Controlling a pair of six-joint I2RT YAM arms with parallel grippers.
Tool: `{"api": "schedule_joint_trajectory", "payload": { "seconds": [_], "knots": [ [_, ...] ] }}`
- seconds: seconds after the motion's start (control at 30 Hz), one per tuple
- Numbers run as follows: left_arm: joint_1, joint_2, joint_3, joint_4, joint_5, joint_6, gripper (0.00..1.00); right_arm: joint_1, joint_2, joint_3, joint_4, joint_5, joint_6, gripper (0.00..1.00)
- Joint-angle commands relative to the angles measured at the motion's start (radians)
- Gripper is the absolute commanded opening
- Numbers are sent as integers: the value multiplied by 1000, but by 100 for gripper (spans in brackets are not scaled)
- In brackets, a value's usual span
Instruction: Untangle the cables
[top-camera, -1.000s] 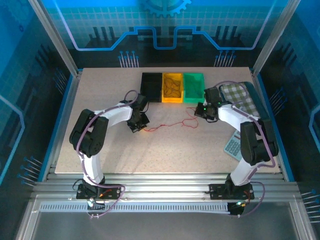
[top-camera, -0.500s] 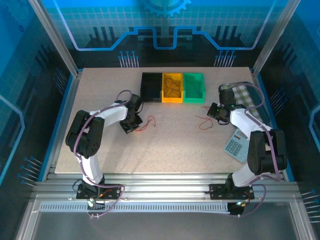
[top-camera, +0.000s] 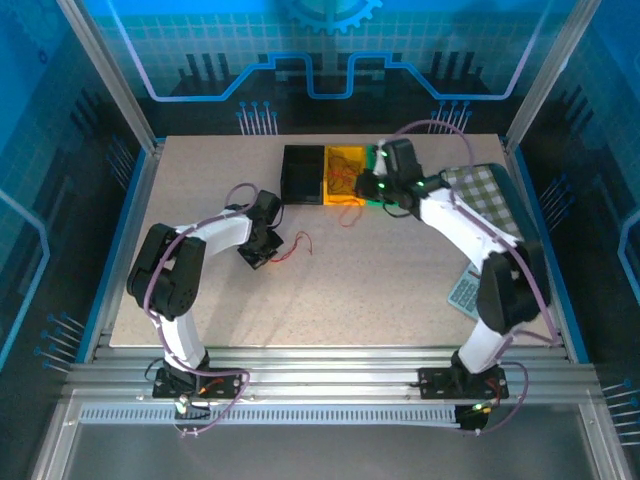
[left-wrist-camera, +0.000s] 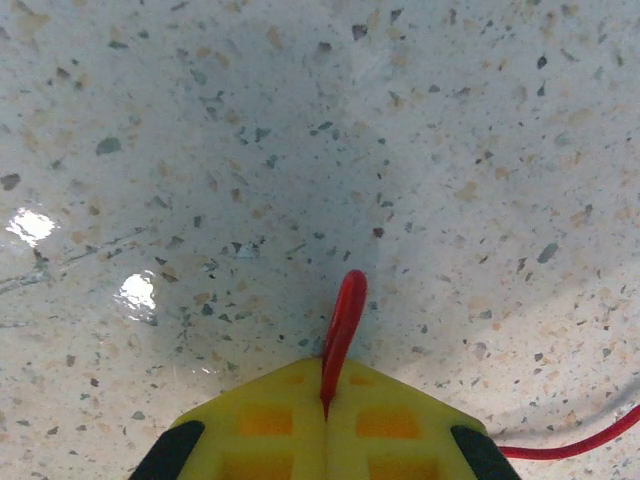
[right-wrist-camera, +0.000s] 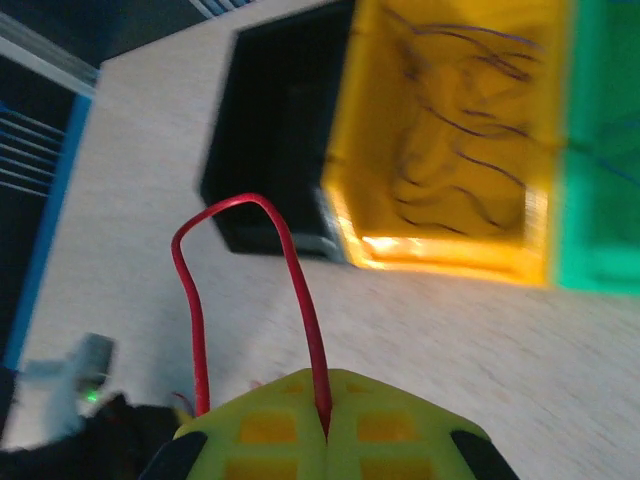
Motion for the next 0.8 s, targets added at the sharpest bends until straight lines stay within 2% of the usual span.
{"api": "schedule_joint_trajectory", "payload": {
  "seconds": [0.0,0.23,0.27,0.33,0.43,0.5,0.63,0.77],
  "knots": [
    [-13,66,-59,-52,53,-45,0,41,178,177,-7,-36,67,5],
    [-16,45,-45,-84,27,-21,0,76,594,716,-68,-19,84,9],
    [-16,41,-44,-84,23,-20,0,77,646,796,-97,2,89,13],
    [-19,35,-38,-86,21,-8,0,79,747,968,-165,65,91,30],
    [-22,28,-25,-102,4,7,0,80,837,1170,-279,104,81,45],
    [-24,22,-24,-103,-3,13,0,81,815,1167,-288,133,73,48],
    [-24,16,-35,-96,-1,8,0,85,656,920,-150,167,56,49],
    [-27,30,-20,-91,8,16,0,89,569,764,-114,176,34,48]
  ]
}}
